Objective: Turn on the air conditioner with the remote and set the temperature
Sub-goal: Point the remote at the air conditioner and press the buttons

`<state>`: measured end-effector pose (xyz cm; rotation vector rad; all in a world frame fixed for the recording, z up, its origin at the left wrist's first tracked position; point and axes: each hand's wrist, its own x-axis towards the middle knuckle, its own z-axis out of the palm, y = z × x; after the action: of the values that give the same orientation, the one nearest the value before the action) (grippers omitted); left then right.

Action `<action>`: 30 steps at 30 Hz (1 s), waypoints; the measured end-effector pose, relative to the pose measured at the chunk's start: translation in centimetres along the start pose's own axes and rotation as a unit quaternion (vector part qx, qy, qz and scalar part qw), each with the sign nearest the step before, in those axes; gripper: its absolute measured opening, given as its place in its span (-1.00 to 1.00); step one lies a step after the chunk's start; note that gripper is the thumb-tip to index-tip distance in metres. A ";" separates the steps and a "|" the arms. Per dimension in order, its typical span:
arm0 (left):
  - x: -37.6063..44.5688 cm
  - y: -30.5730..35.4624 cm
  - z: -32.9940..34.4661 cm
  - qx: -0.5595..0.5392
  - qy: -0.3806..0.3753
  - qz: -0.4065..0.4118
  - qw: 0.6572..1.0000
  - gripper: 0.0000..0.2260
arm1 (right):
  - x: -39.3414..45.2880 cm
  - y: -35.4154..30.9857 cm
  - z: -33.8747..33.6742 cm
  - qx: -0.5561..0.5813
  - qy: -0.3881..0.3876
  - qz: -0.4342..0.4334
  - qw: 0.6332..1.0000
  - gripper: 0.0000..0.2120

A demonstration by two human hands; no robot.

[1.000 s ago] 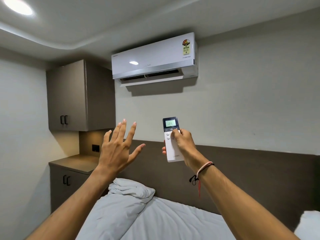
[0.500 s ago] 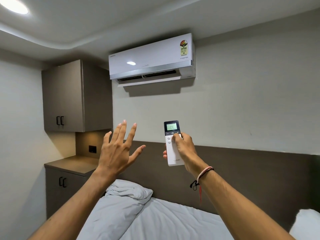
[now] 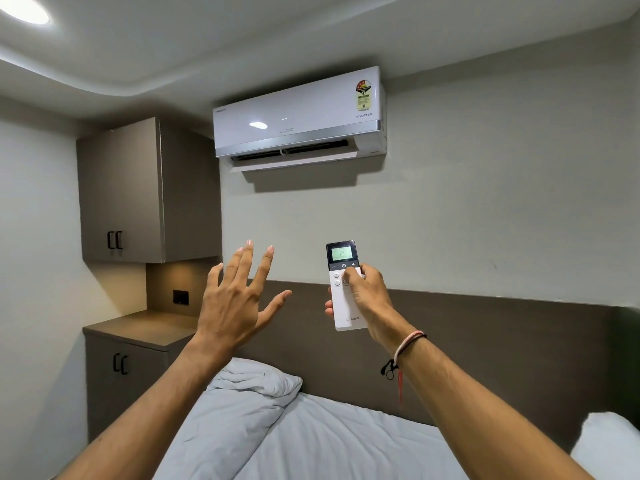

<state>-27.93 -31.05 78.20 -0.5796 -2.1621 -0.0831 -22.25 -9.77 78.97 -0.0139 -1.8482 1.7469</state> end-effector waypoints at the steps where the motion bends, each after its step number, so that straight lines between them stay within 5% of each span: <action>1: -0.1 0.1 0.0 -0.001 -0.001 0.001 1.000 -0.24 | -0.1 0.1 -0.1 0.004 0.003 0.003 1.000 -0.83; 30: -1.0 -0.3 0.8 -0.001 -0.005 0.003 1.000 -0.26 | -0.8 1.1 -0.5 -0.005 0.005 0.002 1.000 -0.88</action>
<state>-28.10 -31.47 76.95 -0.5889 -2.1703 -0.0792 -21.75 -9.47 77.61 -0.0311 -1.8499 1.7384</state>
